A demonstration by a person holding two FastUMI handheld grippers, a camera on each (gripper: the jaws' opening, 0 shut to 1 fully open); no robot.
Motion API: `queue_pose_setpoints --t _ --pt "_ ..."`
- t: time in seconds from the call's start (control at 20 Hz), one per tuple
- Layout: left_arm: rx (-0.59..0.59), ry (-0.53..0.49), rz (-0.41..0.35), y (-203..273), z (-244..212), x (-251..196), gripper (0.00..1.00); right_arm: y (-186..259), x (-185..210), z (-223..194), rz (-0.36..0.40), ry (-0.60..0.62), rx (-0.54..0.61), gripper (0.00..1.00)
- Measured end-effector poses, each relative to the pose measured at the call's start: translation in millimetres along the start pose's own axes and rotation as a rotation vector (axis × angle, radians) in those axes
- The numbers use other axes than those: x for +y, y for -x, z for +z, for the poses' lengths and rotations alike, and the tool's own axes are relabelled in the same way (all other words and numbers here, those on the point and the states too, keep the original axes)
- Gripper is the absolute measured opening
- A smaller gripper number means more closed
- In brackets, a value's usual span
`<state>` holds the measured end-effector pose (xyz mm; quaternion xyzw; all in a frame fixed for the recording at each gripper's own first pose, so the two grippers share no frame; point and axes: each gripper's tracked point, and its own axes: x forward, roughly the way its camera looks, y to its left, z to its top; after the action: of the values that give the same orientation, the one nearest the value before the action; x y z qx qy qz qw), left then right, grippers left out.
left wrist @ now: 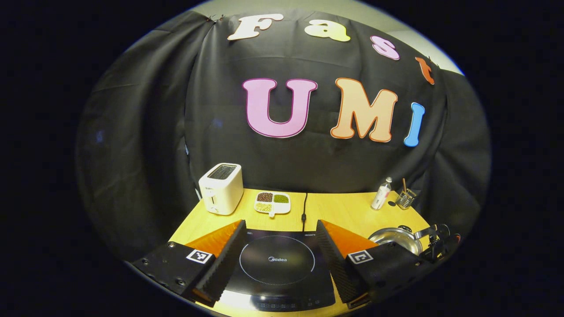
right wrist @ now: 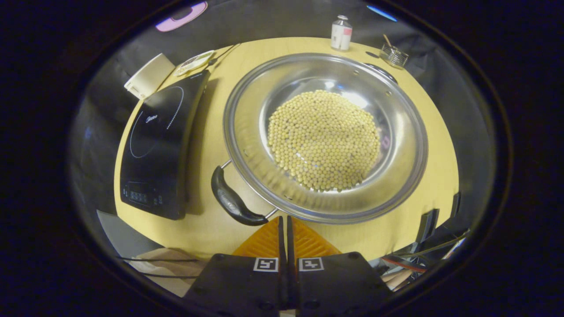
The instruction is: First push the handle of the pot to place it horizontally, then grasp the pot with both hands and set it on the induction cooktop.
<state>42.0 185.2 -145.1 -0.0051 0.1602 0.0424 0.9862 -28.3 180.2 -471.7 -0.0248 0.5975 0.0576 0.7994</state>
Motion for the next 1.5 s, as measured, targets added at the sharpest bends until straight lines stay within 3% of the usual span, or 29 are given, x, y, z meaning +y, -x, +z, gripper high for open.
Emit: queue_pose_setpoints --t 0.45,0.5,0.6,0.65,0.75,0.85,0.95,1.15,1.2,1.25,1.4,1.45,1.5 --pt "0.018 0.028 -0.017 -4.9 -6.0 6.9 0.96 -11.2 44.4 32.2 0.076 -0.136 -0.032 0.05" --pt "0.018 0.033 -0.021 -4.8 -7.7 5.6 0.96 -13.1 51.6 34.1 0.088 -0.150 -0.035 0.00" --pt "0.018 0.041 -0.029 -3.0 -7.4 4.1 0.96 -14.5 61.3 41.3 0.095 -0.169 -0.046 0.00" --pt "0.018 0.043 -0.031 -2.3 -7.4 4.2 0.96 -15.4 64.4 48.0 0.096 -0.179 -0.054 0.05" --pt "0.021 0.047 -0.033 -2.3 -8.4 5.5 0.96 -19.2 70.0 58.9 0.100 -0.212 -0.067 0.00" --pt "0.025 0.049 -0.029 -2.7 -10.8 9.7 0.96 -21.8 75.9 67.5 0.105 -0.240 -0.078 0.05" --pt "0.026 0.050 -0.026 -2.0 -10.7 13.1 0.96 -23.7 79.8 74.9 0.105 -0.250 -0.089 0.00" --pt "0.039 0.055 -0.021 -3.5 -18.4 21.8 0.96 -21.9 88.6 83.6 0.117 -0.234 -0.109 0.05" --pt "0.045 0.056 -0.021 -3.1 -20.2 23.7 0.96 -23.3 89.5 86.3 0.116 -0.230 -0.114 0.00" --pt "0.047 0.058 -0.021 -3.5 -21.3 24.6 0.96 -23.3 90.5 88.3 0.117 -0.228 -0.117 0.05" --pt "0.057 0.067 -0.028 -0.3 -24.8 24.2 0.96 -12.2 96.2 88.6 0.140 -0.240 -0.126 0.05" --pt "0.060 0.073 -0.035 0.5 -26.8 22.3 0.96 -6.9 98.3 85.8 0.158 -0.237 -0.129 0.00" --pt "0.064 0.078 -0.043 1.5 -27.8 20.6 0.96 0.6 98.2 83.3 0.164 -0.232 -0.129 0.14"
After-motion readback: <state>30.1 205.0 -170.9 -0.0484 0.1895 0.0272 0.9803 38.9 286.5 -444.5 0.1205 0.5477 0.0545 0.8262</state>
